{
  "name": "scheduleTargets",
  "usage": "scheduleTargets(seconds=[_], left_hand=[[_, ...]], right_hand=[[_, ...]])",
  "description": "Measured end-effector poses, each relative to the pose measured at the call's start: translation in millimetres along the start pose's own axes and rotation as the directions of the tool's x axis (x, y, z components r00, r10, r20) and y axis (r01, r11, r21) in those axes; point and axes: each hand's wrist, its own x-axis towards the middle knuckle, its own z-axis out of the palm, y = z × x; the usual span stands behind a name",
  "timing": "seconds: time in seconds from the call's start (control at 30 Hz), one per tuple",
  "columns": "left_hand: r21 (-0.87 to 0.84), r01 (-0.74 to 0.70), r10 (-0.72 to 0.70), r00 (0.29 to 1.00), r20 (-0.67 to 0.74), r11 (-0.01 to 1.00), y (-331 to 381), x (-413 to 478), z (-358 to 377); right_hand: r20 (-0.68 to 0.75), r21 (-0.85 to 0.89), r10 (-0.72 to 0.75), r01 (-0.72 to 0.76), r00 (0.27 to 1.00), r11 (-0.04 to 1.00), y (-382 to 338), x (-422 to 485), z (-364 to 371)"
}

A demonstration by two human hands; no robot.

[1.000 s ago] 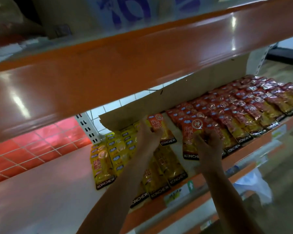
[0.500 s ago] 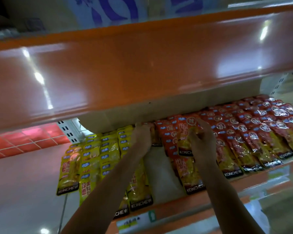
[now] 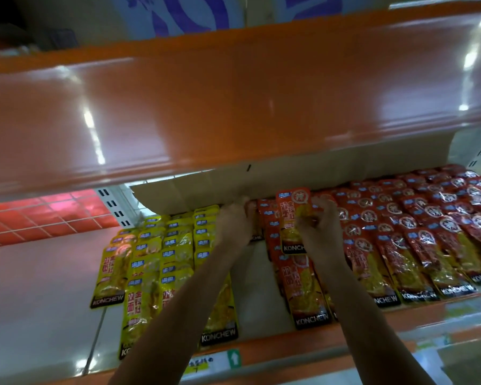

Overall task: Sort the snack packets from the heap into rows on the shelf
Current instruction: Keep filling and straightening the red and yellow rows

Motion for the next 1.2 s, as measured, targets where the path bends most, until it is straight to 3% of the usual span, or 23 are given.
scheduleTargets(seconds=[0.03,0.1,0.17,0.23,0.33,0.4,0.5,0.67,0.77,0.97,1.2], left_hand=[[-0.191,0.060,-0.058,0.998,0.016,0.980,2.1,-1.9,-2.1],[-0.547,0.226,-0.128,0.969,0.212,0.806,8.4,-6.6,-5.8],[-0.651,0.286,-0.119,0.950,0.288,0.703,8.4,-10.3,-6.3],[-0.646,0.269,-0.181,0.963,0.201,0.715,2.1,-11.2,-10.1],[-0.465,0.295,-0.304,0.951,0.057,0.835,-13.1,-7.8,-17.0],[-0.331,0.310,-0.314,0.948,0.041,0.891,-18.7,-7.0,-19.1],[-0.198,0.262,-0.254,0.965,0.068,0.944,-16.9,-7.6,-16.3],[-0.174,0.155,-0.141,0.986,0.090,0.972,-12.0,-6.0,-8.7],[-0.027,0.103,-0.100,0.991,0.091,0.994,-15.6,-2.5,-4.9],[0.339,-0.001,-0.051,0.988,0.145,0.941,-17.3,1.1,-0.6],[0.490,-0.036,-0.080,0.974,0.213,0.871,-12.8,3.6,1.9]], right_hand=[[0.024,-0.016,-0.002,0.002,1.000,1.000,-0.9,1.4,4.8],[0.088,-0.039,-0.022,0.025,0.996,0.999,-4.2,2.6,15.5],[0.167,-0.083,-0.060,0.075,0.984,0.994,-7.8,2.7,25.5],[0.230,-0.175,-0.113,0.155,0.967,0.972,-9.3,1.3,32.5],[0.280,-0.307,-0.159,0.245,0.947,0.920,-4.2,-3.4,37.3],[0.307,-0.355,-0.157,0.266,0.939,0.896,0.2,-8.0,38.2],[0.352,-0.382,-0.176,0.313,0.919,0.869,5.9,-13.4,39.8],[0.363,-0.410,-0.183,0.333,0.914,0.849,11.1,-13.7,39.5],[0.362,-0.406,-0.184,0.333,0.914,0.851,12.2,-13.1,39.4],[0.368,-0.409,-0.185,0.337,0.911,0.848,13.4,-12.7,40.3],[0.381,-0.412,-0.165,0.327,0.910,0.850,12.0,-12.1,39.3]])
